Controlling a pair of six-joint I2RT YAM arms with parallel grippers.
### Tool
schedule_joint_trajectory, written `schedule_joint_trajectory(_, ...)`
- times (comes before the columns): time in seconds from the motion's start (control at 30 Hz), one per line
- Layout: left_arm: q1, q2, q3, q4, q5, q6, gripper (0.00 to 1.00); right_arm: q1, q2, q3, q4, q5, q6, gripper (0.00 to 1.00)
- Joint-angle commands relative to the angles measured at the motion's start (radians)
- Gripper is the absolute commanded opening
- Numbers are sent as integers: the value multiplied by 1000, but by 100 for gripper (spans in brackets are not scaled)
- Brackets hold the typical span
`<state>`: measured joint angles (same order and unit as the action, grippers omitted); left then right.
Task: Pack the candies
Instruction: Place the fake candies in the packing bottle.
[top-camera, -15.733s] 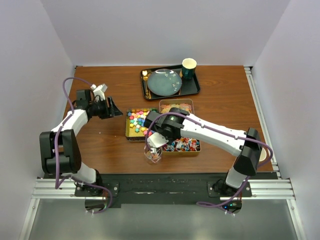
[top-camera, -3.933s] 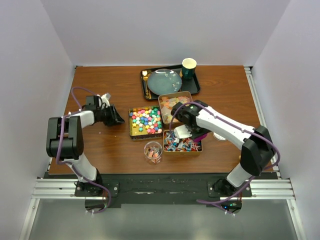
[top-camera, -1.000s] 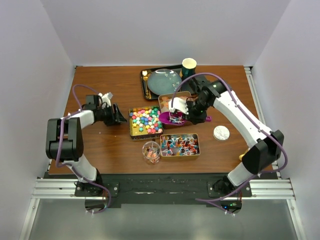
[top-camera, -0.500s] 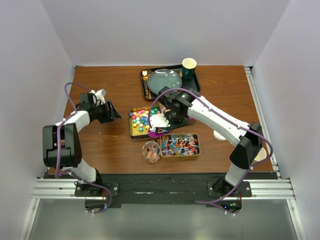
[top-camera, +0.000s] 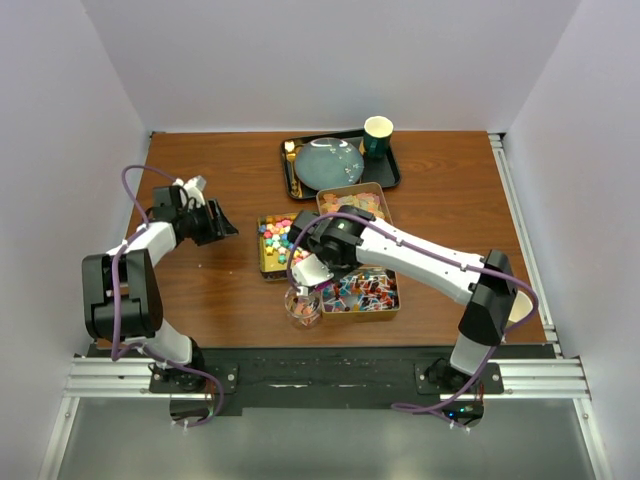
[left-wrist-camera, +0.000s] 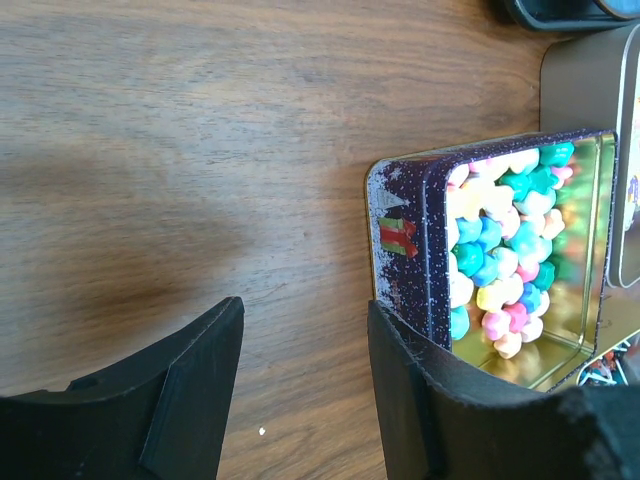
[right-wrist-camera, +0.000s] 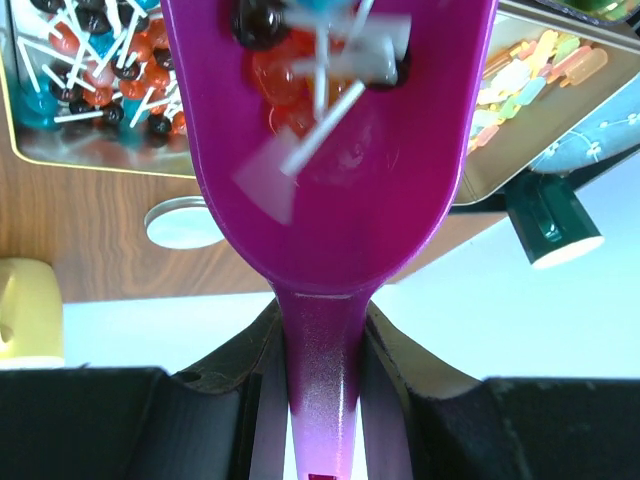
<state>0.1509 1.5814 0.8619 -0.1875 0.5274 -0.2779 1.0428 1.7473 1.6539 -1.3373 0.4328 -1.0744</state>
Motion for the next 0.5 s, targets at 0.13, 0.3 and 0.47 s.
schedule_joint_trajectory(0.13,15,-41,20,40,19,-26,58,54,-29,-22,-250,148,-30,0)
schedule_joint_trajectory(0.3,19,-52,23,42,31,-32,58,65,-34,-32,-252,205,-38,0)
schedule_joint_trajectory(0.47,18,-72,20,49,51,-38,59,65,-45,-32,-253,219,-38,0)
